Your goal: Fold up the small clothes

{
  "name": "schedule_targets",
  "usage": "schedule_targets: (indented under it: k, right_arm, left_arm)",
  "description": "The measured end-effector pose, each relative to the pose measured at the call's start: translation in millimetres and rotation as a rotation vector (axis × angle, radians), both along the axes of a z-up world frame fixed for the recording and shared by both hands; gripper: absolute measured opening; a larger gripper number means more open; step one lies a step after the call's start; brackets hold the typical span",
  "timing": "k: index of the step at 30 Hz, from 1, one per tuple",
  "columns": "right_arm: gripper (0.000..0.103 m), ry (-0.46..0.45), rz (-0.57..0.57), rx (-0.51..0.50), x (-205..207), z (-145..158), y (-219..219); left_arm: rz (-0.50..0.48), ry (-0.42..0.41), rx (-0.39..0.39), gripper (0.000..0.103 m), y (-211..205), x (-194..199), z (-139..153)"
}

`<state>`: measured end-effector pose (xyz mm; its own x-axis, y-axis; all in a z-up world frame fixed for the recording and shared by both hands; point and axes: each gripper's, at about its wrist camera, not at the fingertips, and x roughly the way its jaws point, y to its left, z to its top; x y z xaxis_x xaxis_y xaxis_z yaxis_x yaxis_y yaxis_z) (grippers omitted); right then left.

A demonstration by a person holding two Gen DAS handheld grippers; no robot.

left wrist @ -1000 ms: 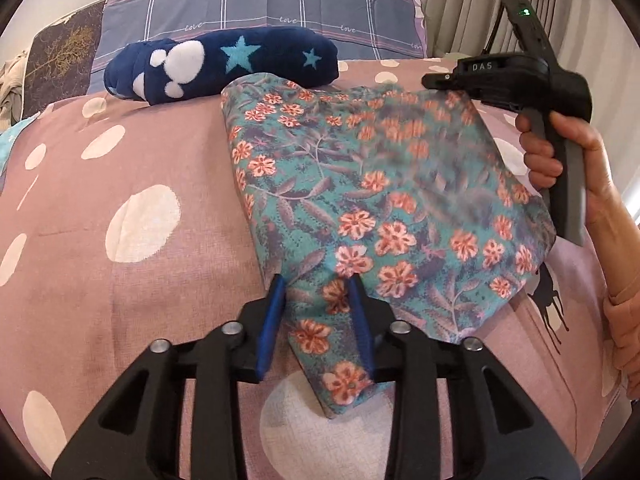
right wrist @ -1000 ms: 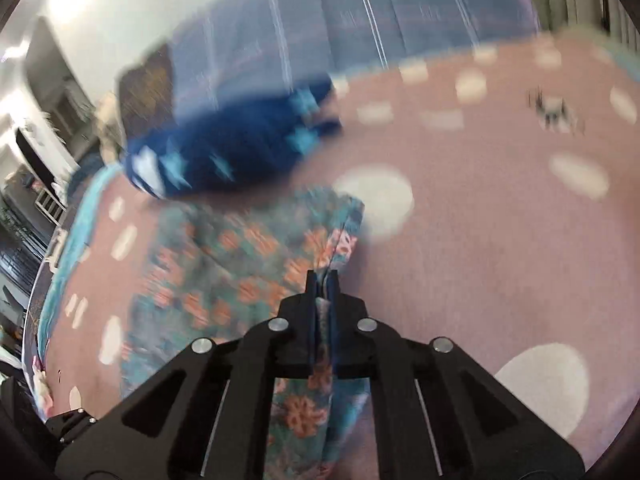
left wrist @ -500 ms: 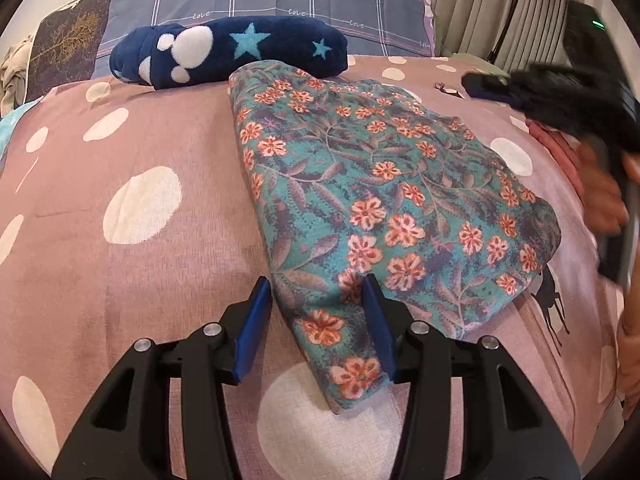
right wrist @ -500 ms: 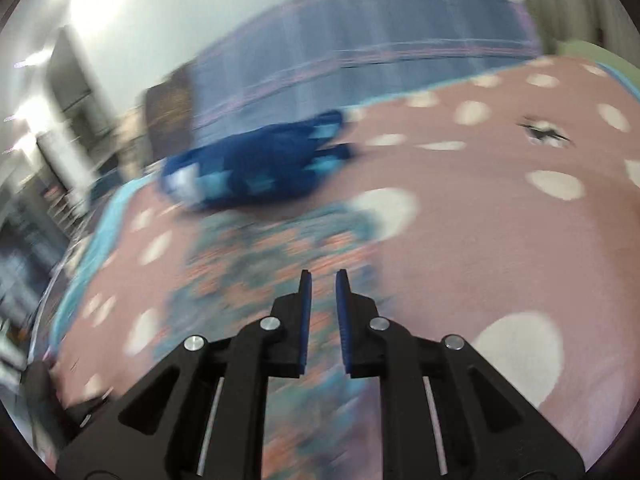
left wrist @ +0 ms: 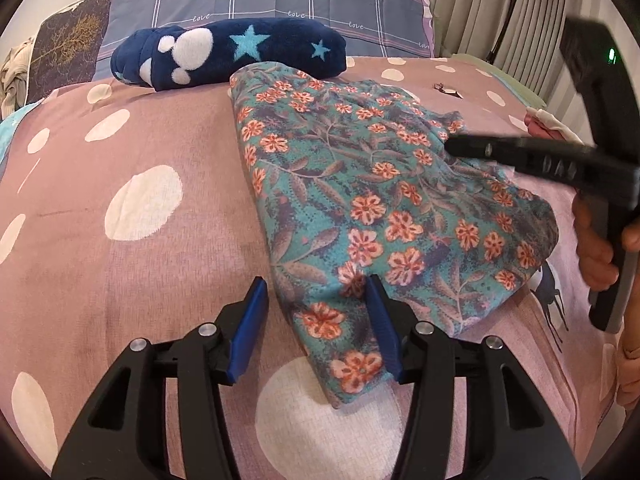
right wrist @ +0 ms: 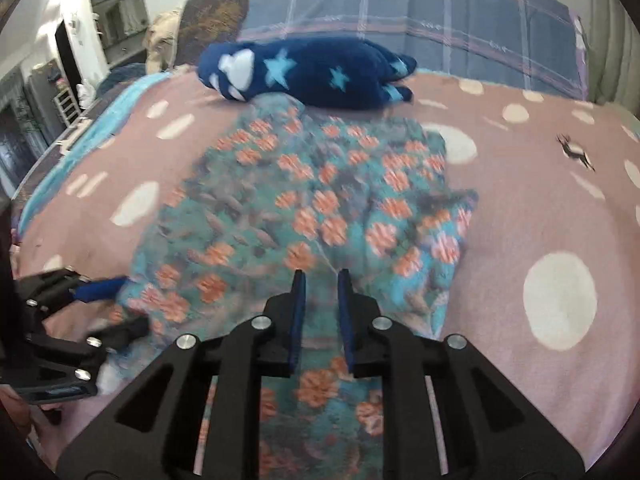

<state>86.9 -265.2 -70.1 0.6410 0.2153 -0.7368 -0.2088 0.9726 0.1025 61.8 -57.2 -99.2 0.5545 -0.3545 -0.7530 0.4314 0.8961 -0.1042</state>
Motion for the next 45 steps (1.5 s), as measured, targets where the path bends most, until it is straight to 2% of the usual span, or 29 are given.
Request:
schedule_targets:
  k: [3,6,9,11,13,16,18,21,23,25,27,31,32,33,34,37,39,41,44,45]
  right_arm:
    - [0.022,-0.029,-0.002,0.029,0.8,11.6,-2.7]
    - [0.023,-0.011,0.009,0.068,-5.4,12.9,1.4]
    - [0.026,0.009,0.024,0.046,-9.2,2.2,6.4]
    - [0.026,0.052,-0.001,-0.011,-10.5,-15.3,8.1]
    - [0.026,0.034,0.001,-0.006,-13.2,-21.2,5.3]
    - [0.027,0.044,-0.004,0.043,-9.6,-5.9,2.6]
    - [0.027,0.017,0.009,0.073,-3.4,9.6,2.7]
    - [0.032,-0.032,0.028,0.029,20.2,33.4,15.3]
    - [0.033,-0.022,0.062,0.014,50.4,39.3,26.1]
    - [0.036,0.008,0.053,0.007,87.2,35.8,31.5]
    - [0.049,0.045,0.020,0.034,122.2,28.0,31.7]
    - [0.050,0.132,-0.032,0.117,179.1,8.1,33.0]
    - [0.043,0.149,-0.035,0.134,189.7,2.7,35.8]
    - [0.010,0.160,-0.039,0.144,197.4,-1.4,39.0]
    - [0.005,0.158,-0.045,0.135,204.5,-4.8,45.5]
    - [0.004,0.073,-0.078,0.098,208.4,-4.3,58.1]
    - [0.003,0.067,-0.089,0.014,218.2,-20.6,65.1]
    - [0.003,0.078,-0.100,0.040,224.0,-31.4,63.3]
    - [0.003,0.050,-0.109,0.077,220.4,-18.5,57.5]
    - [0.008,0.034,-0.105,0.077,215.8,-12.6,56.5]
  left_arm:
    - [0.001,0.001,-0.001,0.053,0.8,-1.2,0.2]
    - [0.002,0.010,-0.023,0.053,4.9,-1.7,0.6]
    - [0.000,0.019,-0.041,0.053,8.0,-2.4,0.3]
    - [-0.004,0.018,-0.037,0.053,8.3,-4.4,0.5]
    - [-0.011,0.018,-0.039,0.052,9.7,-6.3,0.9]
    - [-0.014,0.027,-0.060,0.052,12.9,-6.2,0.4]
    - [-0.014,0.029,-0.065,0.052,13.3,-6.0,0.4]
    - [-0.015,0.030,-0.071,0.052,14.1,-6.5,0.2]
    - [-0.015,0.034,-0.075,0.052,14.9,-6.0,-0.3]
    - [-0.016,0.032,-0.070,0.052,14.4,-6.0,-0.7]
    - [-0.017,0.027,-0.062,0.052,13.2,-6.3,-0.7]
    - [-0.021,0.025,-0.056,0.052,12.1,-6.5,-1.2]
    - [-0.022,0.025,-0.057,0.052,12.2,-6.5,-1.2]
    - [-0.023,0.025,-0.059,0.052,12.5,-6.6,-1.2]
    - [-0.024,0.024,-0.062,0.052,12.8,-6.7,-1.2]
    - [-0.029,0.032,-0.074,0.052,14.1,-6.5,-2.6]
    - [-0.029,0.034,-0.077,0.052,14.8,-6.7,-2.6]
    - [-0.030,0.031,-0.077,0.052,14.6,-7.5,-2.2]
    - [-0.026,0.027,-0.070,0.053,13.8,-8.1,-1.8]
    - [-0.026,0.026,-0.070,0.053,13.8,-8.3,-1.8]
